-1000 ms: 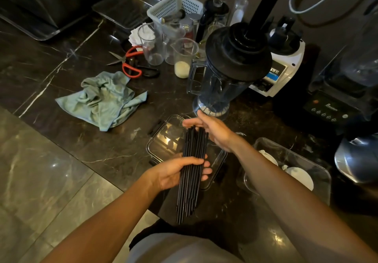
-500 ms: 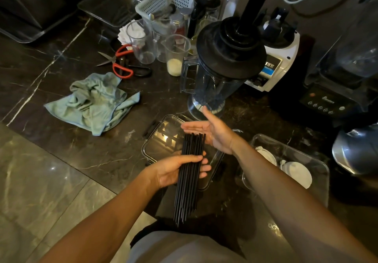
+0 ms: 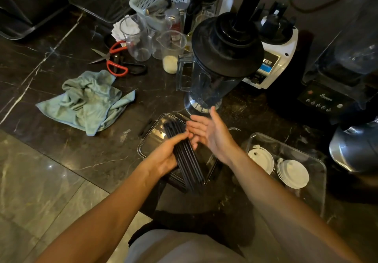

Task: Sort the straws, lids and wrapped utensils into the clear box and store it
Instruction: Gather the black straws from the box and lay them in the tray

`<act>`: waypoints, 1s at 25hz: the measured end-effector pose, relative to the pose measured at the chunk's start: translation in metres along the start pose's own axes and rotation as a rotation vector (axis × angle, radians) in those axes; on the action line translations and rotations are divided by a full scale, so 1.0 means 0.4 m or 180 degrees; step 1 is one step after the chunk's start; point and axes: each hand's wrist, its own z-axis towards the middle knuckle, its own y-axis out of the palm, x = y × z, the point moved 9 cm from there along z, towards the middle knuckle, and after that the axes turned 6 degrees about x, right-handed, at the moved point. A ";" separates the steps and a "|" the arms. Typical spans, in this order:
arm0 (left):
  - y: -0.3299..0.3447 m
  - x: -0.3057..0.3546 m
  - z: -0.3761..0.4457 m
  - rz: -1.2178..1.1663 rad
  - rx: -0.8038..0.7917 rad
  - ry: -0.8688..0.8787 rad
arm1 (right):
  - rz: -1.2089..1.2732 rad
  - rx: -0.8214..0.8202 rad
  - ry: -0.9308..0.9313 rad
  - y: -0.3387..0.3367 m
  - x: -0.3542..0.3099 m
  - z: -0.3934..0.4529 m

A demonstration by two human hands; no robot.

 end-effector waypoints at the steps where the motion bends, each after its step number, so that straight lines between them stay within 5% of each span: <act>1: -0.008 0.025 0.010 -0.0252 -0.0009 0.0136 | 0.0269 0.0112 0.0043 -0.007 0.024 -0.016; 10: -0.064 0.120 0.032 -0.1217 0.0341 0.0883 | 0.1714 0.0840 0.0233 -0.053 0.154 -0.090; 18: -0.022 0.049 0.024 -0.0898 0.0281 0.0906 | 0.1499 0.1925 0.0318 -0.045 0.133 -0.103; 22: -0.004 0.032 0.024 -0.0860 0.0235 0.0849 | 0.1306 0.1725 0.0388 -0.025 0.127 -0.092; 25: -0.005 0.047 0.025 -0.0839 0.0241 0.0863 | 0.0395 0.1387 0.0114 -0.030 0.095 -0.094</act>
